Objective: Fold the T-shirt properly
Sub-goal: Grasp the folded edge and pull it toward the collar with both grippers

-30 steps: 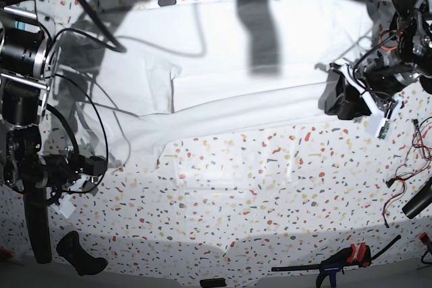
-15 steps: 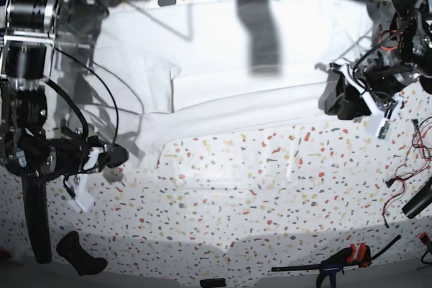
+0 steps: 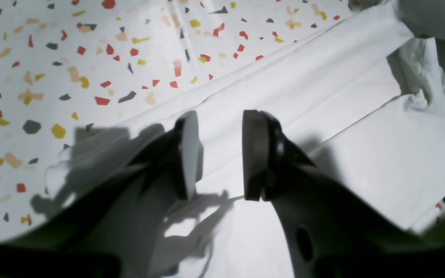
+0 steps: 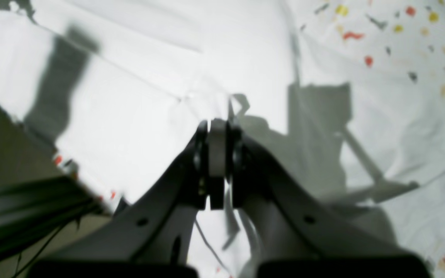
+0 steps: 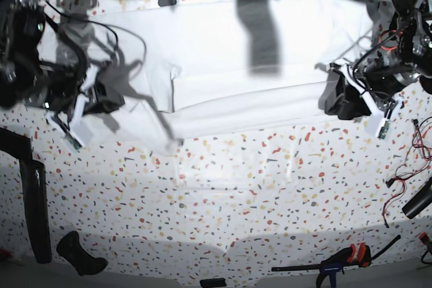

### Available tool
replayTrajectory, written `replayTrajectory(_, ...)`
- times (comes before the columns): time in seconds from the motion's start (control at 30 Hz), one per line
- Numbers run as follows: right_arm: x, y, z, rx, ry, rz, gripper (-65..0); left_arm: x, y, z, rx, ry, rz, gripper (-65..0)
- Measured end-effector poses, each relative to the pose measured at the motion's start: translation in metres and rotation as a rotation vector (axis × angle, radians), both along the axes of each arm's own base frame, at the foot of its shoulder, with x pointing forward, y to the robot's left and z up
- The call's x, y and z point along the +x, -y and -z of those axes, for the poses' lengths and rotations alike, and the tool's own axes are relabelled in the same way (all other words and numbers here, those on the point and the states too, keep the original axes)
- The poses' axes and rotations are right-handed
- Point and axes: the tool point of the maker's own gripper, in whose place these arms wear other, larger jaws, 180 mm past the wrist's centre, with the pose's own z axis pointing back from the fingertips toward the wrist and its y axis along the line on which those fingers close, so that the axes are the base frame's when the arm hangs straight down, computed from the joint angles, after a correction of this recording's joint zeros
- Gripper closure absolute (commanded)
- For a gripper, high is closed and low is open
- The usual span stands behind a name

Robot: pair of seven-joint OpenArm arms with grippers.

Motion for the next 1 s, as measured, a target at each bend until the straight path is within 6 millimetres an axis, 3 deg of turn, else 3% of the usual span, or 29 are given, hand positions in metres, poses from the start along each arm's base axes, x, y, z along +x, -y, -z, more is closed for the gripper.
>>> replayTrajectory(0.23, -0.048, 0.013, 0.001, -0.060, -0.024, 0.038, 0.0, 0.000, 0.000, 0.000, 0.000, 0.000, 0.000, -19.0)
replayTrajectory(0.5, -0.083, 0.068, 0.004, -0.137, -0.081, 0.212, 0.0, 0.000, 0.000, 0.000, 0.000, 0.000, 0.000, -19.0)
replayTrajectory(0.67, -0.090, 0.094, -0.002, -0.179, -0.072, 0.291, 0.0, 0.000, 0.000, 0.000, 0.000, 0.000, 0.000, -19.0)
replayTrajectory(0.87, -0.090, 0.105, 0.000, -0.227, -0.070, 0.322, 0.0, 0.000, 0.000, 0.000, 0.000, 0.000, 0.000, -19.0)
replayTrajectory(1.0, -0.089, 0.123, 0.012, -0.218, -0.091, 0.382, 0.0, 0.000, 0.000, 0.000, 0.000, 0.000, 0.000, -19.0)
